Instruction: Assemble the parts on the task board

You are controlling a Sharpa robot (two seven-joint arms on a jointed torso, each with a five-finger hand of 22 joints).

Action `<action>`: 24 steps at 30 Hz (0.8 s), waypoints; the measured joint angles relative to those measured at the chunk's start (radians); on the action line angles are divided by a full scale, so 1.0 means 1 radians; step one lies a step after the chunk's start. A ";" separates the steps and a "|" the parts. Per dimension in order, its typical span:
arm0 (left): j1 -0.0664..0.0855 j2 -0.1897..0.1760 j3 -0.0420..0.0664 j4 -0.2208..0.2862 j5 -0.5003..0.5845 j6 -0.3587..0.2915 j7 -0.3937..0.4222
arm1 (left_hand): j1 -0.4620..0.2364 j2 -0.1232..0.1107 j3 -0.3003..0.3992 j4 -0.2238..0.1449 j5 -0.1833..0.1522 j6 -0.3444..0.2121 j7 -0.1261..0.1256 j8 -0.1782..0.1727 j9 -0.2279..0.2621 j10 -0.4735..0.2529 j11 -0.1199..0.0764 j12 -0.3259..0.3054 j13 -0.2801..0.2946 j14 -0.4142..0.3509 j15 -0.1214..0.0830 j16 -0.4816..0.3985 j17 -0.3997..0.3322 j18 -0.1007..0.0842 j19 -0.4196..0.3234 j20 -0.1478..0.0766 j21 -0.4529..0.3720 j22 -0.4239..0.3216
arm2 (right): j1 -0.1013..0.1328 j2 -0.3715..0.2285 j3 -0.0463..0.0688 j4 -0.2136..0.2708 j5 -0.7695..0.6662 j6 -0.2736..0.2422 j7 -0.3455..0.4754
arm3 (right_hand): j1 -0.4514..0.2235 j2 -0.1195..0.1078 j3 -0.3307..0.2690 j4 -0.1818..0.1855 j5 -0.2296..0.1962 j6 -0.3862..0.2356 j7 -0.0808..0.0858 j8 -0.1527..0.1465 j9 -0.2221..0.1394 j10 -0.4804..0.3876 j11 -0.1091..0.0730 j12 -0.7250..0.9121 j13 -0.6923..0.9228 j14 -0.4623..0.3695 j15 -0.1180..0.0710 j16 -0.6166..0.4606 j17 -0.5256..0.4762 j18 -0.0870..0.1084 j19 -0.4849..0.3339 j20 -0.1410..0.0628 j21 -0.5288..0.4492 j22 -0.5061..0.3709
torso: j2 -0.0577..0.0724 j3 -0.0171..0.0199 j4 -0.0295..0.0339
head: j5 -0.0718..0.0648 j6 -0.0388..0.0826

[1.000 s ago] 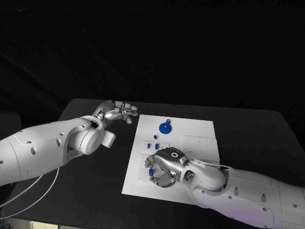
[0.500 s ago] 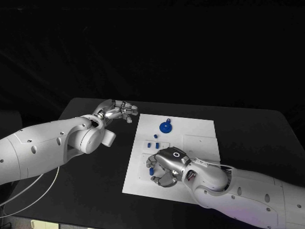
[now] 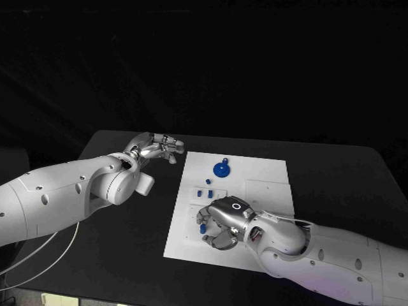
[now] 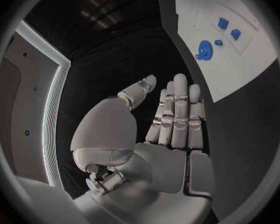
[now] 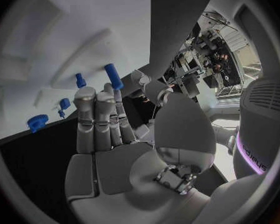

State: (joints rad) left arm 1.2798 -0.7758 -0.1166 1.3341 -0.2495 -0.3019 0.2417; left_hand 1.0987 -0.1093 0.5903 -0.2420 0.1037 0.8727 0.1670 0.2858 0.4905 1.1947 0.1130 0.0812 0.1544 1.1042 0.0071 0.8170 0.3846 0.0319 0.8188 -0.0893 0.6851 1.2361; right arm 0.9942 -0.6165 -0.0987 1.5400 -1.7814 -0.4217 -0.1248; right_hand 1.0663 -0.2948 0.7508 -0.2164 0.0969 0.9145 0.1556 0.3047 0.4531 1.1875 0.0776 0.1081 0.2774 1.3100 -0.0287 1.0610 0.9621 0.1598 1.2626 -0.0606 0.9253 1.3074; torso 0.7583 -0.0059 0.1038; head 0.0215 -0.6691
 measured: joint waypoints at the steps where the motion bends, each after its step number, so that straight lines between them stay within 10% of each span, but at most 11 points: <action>1: 0.000 0.000 0.000 0.000 0.000 0.000 0.000 | 0.000 0.000 0.000 0.000 0.000 0.000 0.000 0.000 0.000 0.000 0.000 0.000 0.000 0.000 0.000 0.000 0.001 0.000 0.000 0.000 0.000 0.000 | 0.000 -0.001 0.000 0.001 0.000 0.001 0.000 | 0.000 0.000 0.000 0.000 0.000 0.003 0.000 0.001 0.000 0.001 -0.001 0.000 0.000 0.000 0.000 0.000 0.000 0.000 0.000 0.000 0.000 0.000 | 0.000 -0.0004 -0.0001 | 0.000 0.000; 24: 0.000 -0.002 0.000 -0.001 0.000 0.000 -0.001 | 0.000 0.000 0.000 0.000 0.000 0.000 0.000 0.000 -0.001 0.002 -0.002 0.000 0.000 0.000 0.000 -0.004 0.002 0.000 0.002 -0.002 -0.004 0.001 | 0.000 -0.007 0.000 0.005 0.000 0.014 0.000 | 0.004 0.004 0.000 0.006 0.000 0.016 -0.006 0.009 0.003 0.019 -0.004 0.008 0.002 0.002 -0.006 0.000 -0.001 0.000 0.004 0.003 0.000 0.000 | 0.000 0.0003 -0.0002 | 0.003 -0.004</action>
State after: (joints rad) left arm 1.2798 -0.7774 -0.1167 1.3329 -0.2494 -0.3021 0.2403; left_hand 1.0987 -0.1093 0.5903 -0.2421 0.1037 0.8728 0.1671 0.2858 0.4897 1.1963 0.1114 0.0812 0.1544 1.1042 0.0071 0.8131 0.3865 0.0318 0.8207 -0.0910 0.6813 1.2368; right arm 0.9942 -0.6232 -0.0987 1.5451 -1.7809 -0.4076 -0.1247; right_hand 1.0704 -0.2907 0.7510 -0.2106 0.0969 0.9303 0.1498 0.3133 0.4557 1.2065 0.0733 0.1160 0.2796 1.3120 -0.0343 1.0608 0.9613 0.1599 1.2664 -0.0571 0.9253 1.3073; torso 0.7583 -0.0057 0.1036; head 0.0241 -0.6731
